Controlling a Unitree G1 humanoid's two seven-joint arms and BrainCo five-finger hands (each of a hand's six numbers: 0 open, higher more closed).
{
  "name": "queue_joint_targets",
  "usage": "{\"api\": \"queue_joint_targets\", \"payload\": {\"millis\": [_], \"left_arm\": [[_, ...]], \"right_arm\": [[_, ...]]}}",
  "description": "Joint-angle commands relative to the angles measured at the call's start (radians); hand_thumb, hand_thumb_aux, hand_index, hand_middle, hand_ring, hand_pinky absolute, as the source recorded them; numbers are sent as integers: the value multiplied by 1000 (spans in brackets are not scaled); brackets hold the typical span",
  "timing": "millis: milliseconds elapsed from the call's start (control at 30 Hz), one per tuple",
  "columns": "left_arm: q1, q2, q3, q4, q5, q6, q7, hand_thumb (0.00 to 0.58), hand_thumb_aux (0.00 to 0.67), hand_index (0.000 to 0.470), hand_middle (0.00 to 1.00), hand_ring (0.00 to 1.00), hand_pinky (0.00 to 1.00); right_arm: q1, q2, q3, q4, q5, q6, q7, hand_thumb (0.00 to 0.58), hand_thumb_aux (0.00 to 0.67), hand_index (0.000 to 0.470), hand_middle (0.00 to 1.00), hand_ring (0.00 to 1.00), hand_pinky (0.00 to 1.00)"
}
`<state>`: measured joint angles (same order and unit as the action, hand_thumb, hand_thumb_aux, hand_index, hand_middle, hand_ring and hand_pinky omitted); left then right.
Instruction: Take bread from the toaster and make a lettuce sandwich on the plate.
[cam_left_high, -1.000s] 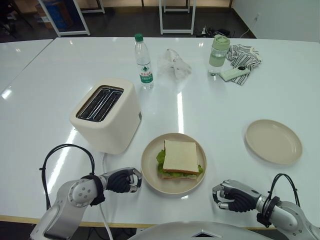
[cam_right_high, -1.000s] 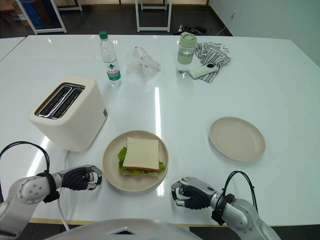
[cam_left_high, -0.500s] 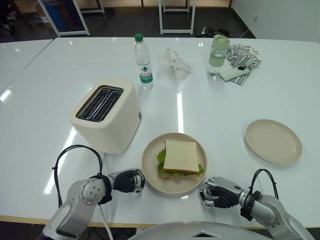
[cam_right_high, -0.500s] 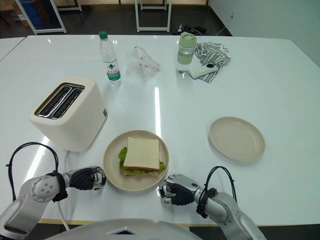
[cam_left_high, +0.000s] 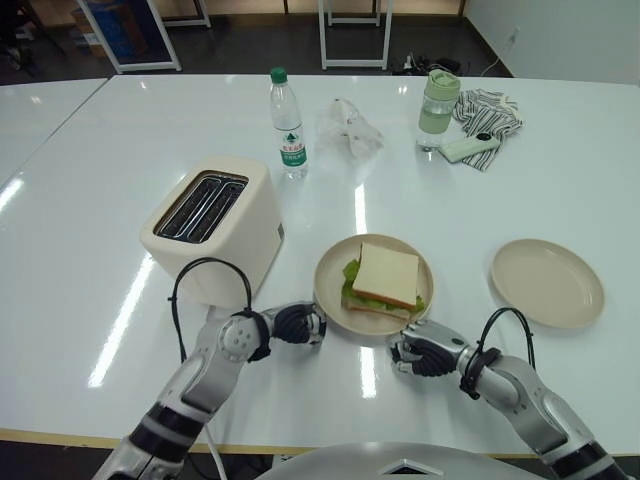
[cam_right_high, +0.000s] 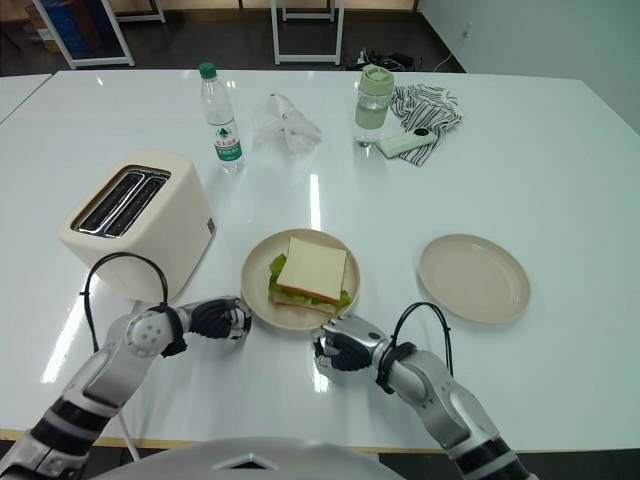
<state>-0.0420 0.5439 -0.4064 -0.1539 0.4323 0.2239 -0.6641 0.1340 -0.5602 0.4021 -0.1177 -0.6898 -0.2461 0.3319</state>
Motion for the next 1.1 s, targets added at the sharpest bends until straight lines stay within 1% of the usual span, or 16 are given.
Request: {"api": "queue_joint_targets", "payload": {"millis": [33,300,467,533,600,667,700,733,767,800,833,867,900,967,1100], "left_arm": [[-39,-51,-67,164,35,2,15,580,670,470,976,976,976],[-217,-171,-101,445,28,-65,61,580,670,470,976,976,976],[-283,-225,-110,580,28,-112,93,580,670,470,980,980,980],[-286,-231,-108,595,31,-125,108,580,670,470,984,984,984],[-271,-218,-100,557,34,-139,125,580,670,470,988,988,988],[-215,-182,-67,417,13,-164,136,580,670,470,1000,1000,1000],[-181,-167,-43,338,-12,-192,143,572,591,415,992,992,992],[-141,-161,-5,252,-55,-235,156,569,578,405,976,976,976],[-106,-162,33,182,-94,-286,184,480,391,275,875,875,875],[-79,-175,73,132,-138,-332,217,355,252,177,678,678,678],[-56,-199,113,96,-184,-367,251,458,363,254,675,675,675],[-39,-240,154,87,-236,-401,296,310,213,149,502,502,502],[-30,-286,190,93,-280,-426,345,0,0,0,0,0,0],[-20,-377,246,143,-351,-449,434,0,0,0,0,0,0],[-18,-478,300,257,-426,-495,515,0,0,0,0,0,0]], "right_arm": [[-69,17,5,166,-65,68,-37,580,670,470,1000,1000,1000],[-281,62,44,461,-98,61,-163,580,670,470,1000,1000,1000],[-361,76,58,582,-90,36,-238,580,670,470,1000,1000,1000],[-369,75,62,596,-83,27,-254,580,670,470,1000,1000,1000],[-356,67,58,575,-68,18,-254,580,670,470,1000,1000,1000],[-297,50,27,487,13,-24,-221,580,670,470,1000,1000,1000],[-256,42,1,427,83,-56,-196,580,670,470,1000,1000,1000],[-202,33,-32,348,173,-93,-172,580,670,470,1000,1000,1000],[-152,27,-68,274,256,-125,-159,576,615,431,922,922,922],[-107,29,-107,206,336,-152,-155,441,342,240,0,0,0],[-74,35,-142,156,394,-168,-159,0,0,0,0,0,0],[-47,56,-183,115,453,-173,-172,0,0,0,0,0,0],[-27,78,-216,89,499,-174,-187,0,0,0,0,0,0],[1,138,-277,64,580,-169,-229,0,0,0,0,0,0],[15,221,-340,80,637,-131,-279,0,0,0,0,0,0]]}}
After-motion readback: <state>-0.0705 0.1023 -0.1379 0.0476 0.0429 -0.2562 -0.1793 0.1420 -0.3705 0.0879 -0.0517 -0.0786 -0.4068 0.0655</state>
